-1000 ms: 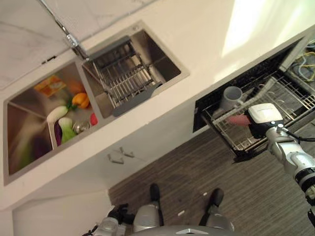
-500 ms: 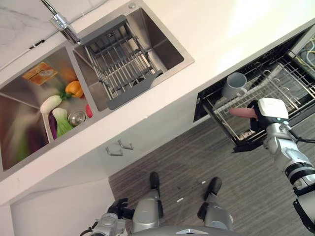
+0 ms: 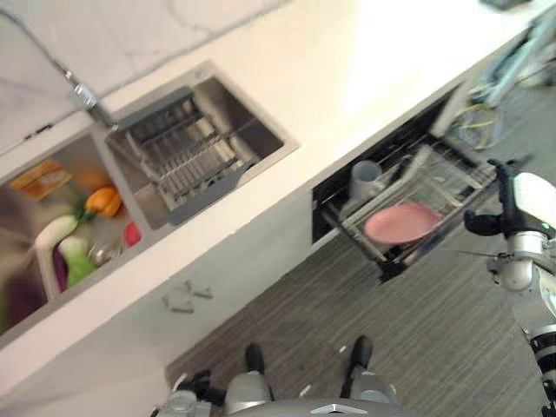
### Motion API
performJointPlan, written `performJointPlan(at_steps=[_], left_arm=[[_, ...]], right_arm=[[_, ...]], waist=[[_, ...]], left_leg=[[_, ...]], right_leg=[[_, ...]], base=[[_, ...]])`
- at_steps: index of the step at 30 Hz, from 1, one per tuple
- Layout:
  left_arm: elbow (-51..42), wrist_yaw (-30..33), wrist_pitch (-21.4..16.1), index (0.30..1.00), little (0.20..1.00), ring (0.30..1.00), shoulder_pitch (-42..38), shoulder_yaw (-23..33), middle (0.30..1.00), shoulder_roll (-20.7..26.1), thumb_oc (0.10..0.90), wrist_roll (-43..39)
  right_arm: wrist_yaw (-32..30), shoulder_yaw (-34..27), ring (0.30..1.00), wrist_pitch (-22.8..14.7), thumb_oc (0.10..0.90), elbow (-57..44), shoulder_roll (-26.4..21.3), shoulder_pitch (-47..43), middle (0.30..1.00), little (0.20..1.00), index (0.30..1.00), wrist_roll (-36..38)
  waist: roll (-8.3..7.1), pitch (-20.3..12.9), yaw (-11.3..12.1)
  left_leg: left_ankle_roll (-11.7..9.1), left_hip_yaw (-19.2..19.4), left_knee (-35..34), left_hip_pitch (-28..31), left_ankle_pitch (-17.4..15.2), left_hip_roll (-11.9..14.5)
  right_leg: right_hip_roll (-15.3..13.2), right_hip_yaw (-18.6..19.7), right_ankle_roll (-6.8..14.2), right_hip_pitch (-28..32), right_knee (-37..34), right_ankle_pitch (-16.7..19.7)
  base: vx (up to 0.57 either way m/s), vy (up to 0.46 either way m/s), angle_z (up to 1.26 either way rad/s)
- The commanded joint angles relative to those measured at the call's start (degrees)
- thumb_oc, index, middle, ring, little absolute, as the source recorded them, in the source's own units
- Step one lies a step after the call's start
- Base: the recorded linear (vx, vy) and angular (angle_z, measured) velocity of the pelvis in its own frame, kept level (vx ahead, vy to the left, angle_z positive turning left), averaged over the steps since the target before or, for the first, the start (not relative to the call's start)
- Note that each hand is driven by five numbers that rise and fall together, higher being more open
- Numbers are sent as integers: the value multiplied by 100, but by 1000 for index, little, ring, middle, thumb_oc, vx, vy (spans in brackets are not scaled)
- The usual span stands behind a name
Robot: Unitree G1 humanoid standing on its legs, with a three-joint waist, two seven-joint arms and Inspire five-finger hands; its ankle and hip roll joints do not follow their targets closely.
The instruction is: Place the dishes in the dishwasher.
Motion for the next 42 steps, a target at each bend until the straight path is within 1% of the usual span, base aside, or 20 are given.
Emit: performJointPlan(at_steps=[1,2,4,6,7,8,9,11,17,18,20,21,22,23,24,27,30,31,38,42], left_arm=[[187,-8,-204,900,900,900,-340,-131,900,-147,800,-20],[124,-16,-221,900,900,900,-398,-98,900,-180,800,-131],[109,-49,-250,900,900,900,-448,-106,900,-218,800,-287],[135,-93,-275,900,900,900,-479,-134,900,-266,800,-388],[136,-94,-277,900,900,900,-476,-146,900,-263,800,-390],[138,-121,-281,900,900,900,-468,-188,900,-314,800,-439],[138,-121,-282,900,900,900,-466,-192,900,-313,800,-440],[199,-202,-281,900,900,900,-398,-293,900,-401,800,-397],[404,-255,-229,900,900,900,-147,-312,900,-384,800,-304],[426,-265,-218,900,900,900,-115,-295,900,-364,800,-286],[448,-246,-207,900,900,900,-44,-319,900,-266,800,-249],[448,-246,-206,900,900,900,-46,-312,900,-268,800,-249],[449,-234,-202,900,900,900,-47,-377,900,-206,800,-235],[449,-234,-202,900,900,900,-50,-372,900,-208,800,-235],[397,-212,-216,900,900,900,-69,-403,900,-132,800,-302],[268,-177,-248,900,900,900,-137,-516,900,-85,800,-473],[158,-90,-295,900,900,900,-251,-729,900,-110,800,-719],[12,-45,-327,900,900,900,-350,-889,900,-120,800,-856],[-742,78,-444,900,900,900,-529,-1304,900,-18,800,-1224],[-1210,21,-486,900,900,900,-573,-1524,900,184,800,-1285]], right_arm=[[-668,-552,900,116,800,213,-643,-21,900,900,900,-22],[-785,-883,900,225,800,499,-688,174,900,900,900,134],[-909,-1211,300,268,400,1201,-583,489,300,300,300,494],[-1026,-1492,300,290,400,1952,-347,860,300,300,300,847],[-1032,-1498,300,275,400,1964,-347,871,300,300,300,855],[-1069,-1584,300,235,400,2519,-162,1062,300,300,300,1130],[-1072,-1583,300,226,400,2528,-163,1063,300,300,300,1135],[-884,-1295,300,114,400,3205,326,1215,300,300,300,1420],[-538,-288,300,-86,400,3557,872,566,300,300,300,1611],[-470,-175,300,-103,400,3577,868,485,300,300,300,1593],[-347,116,300,-146,400,3767,761,98,300,300,300,1620],[-348,127,300,-154,400,3783,757,82,300,300,300,1624],[-344,344,300,-172,400,3803,699,-268,300,300,300,1641],[-345,352,300,-175,400,3811,698,-280,300,300,300,1643],[-332,548,300,-187,400,3773,565,-622,300,300,300,1581],[-351,907,300,-182,400,3934,410,-1397,300,300,300,1581],[-526,1053,300,-226,400,4097,566,-2251,300,300,300,2060],[-595,1250,300,-273,400,4089,636,-2830,300,300,300,2264],[-725,1793,300,-272,400,3416,684,-3783,300,300,300,2120],[-701,2152,300,-261,400,3168,449,-4474,300,300,300,1949]], waist=[[-219,-612,-117],[-224,-700,-226],[-222,-787,-311],[-220,-844,-383],[-222,-849,-375],[-210,-867,-418],[-211,-870,-417],[-189,-870,-411],[-62,-769,-161],[-40,-758,-138],[27,-660,75],[30,-661,57],[99,-568,215],[100,-569,198],[203,-442,404],[387,-182,583],[550,51,780],[617,217,877],[634,528,1058],[566,644,1209]], left_leg=[[185,20,731,-17,-775,64],[190,104,720,105,-792,73],[190,182,667,213,-783,82],[181,219,595,260,-759,101],[180,218,590,262,-756,100],[174,209,535,270,-727,111],[173,207,532,270,-725,111],[151,175,443,261,-642,133],[107,-70,362,74,-481,127],[99,-131,357,23,-457,126],[73,-353,364,-203,-361,112],[73,-367,370,-216,-361,113],[58,-583,359,-431,-266,82],[58,-597,363,-443,-265,82],[-36,-839,286,-636,-204,91],[-100,-1073,201,-981,-3,71],[-132,-1193,89,-1261,170,40],[-144,-1258,68,-1460,244,29],[-146,-1471,57,-1963,383,-24],[-135,-1627,58,-2191,427,-84]], right_leg=[[-166,176,238,254,345,-1082],[-136,233,244,283,375,-1093],[-108,269,242,290,408,-1106],[-91,247,238,300,429,-1131],[-91,245,238,301,430,-1133],[-78,210,229,316,441,-1145],[-78,207,229,318,440,-1145],[-50,140,211,363,416,-1149],[-44,-122,175,455,270,-1133],[-42,-177,169,466,244,-1133],[-53,-335,138,454,214,-1138],[-52,-348,137,453,213,-1139],[-76,-515,121,402,221,-1138],[-76,-528,121,400,222,-1140],[-89,-724,142,389,197,-1219],[-162,-978,152,172,256,-1191],[-243,-1070,184,-82,288,-1129],[-304,-1071,202,-266,319,-1078],[-449,-1223,224,-609,433,-1012],[-523,-1352,257,-718,480,-960]], base=[[14,-1,-53],[9,-3,-47],[19,-11,-27],[11,-21,-14],[6,-33,-8],[0,0,0],[-1,-45,3],[-5,-45,-1],[-10,-15,-1],[-40,1,44],[-68,-3,61],[-115,-2,65],[-74,0,62],[-113,-16,69],[-82,-12,61],[-159,34,97],[-156,66,72],[-128,66,0],[-57,28,17],[-33,21,11]])
